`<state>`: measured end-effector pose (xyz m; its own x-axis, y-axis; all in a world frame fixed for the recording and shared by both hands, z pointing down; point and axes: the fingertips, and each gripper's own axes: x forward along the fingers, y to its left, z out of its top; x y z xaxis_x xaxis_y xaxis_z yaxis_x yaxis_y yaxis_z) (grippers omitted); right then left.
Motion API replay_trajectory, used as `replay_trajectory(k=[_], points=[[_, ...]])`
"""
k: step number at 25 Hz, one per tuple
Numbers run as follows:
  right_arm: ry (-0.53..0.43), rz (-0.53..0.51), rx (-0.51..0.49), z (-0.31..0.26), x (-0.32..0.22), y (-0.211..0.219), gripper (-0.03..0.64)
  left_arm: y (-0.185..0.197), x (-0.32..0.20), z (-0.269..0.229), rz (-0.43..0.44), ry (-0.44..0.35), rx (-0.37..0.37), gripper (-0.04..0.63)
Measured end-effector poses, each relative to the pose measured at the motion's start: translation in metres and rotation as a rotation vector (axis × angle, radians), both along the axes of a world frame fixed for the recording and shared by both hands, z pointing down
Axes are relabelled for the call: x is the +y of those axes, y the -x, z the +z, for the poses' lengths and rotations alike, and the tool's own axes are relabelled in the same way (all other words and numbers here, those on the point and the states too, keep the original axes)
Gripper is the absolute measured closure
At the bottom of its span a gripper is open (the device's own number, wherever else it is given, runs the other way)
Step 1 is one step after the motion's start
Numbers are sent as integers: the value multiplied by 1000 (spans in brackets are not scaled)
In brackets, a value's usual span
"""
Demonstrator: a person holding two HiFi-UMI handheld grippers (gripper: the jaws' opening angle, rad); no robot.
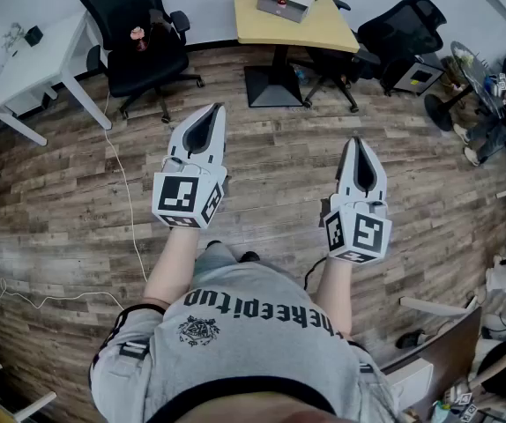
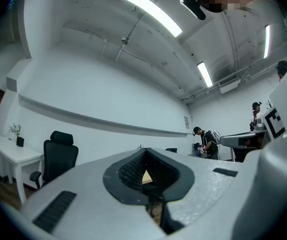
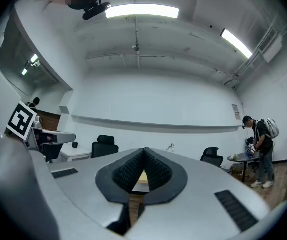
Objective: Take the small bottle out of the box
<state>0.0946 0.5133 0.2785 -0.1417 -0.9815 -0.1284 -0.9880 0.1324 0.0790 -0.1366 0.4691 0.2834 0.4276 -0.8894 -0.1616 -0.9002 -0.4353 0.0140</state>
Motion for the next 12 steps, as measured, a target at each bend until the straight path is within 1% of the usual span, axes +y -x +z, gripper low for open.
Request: replay_trajectory(k=[9, 12], points=[[-5, -11, -1, 2, 3, -10, 615, -15, 5, 0, 6, -5, 0, 592], [-1, -21, -4, 6, 6, -12, 616, -21, 10, -1, 20, -26, 4, 592]])
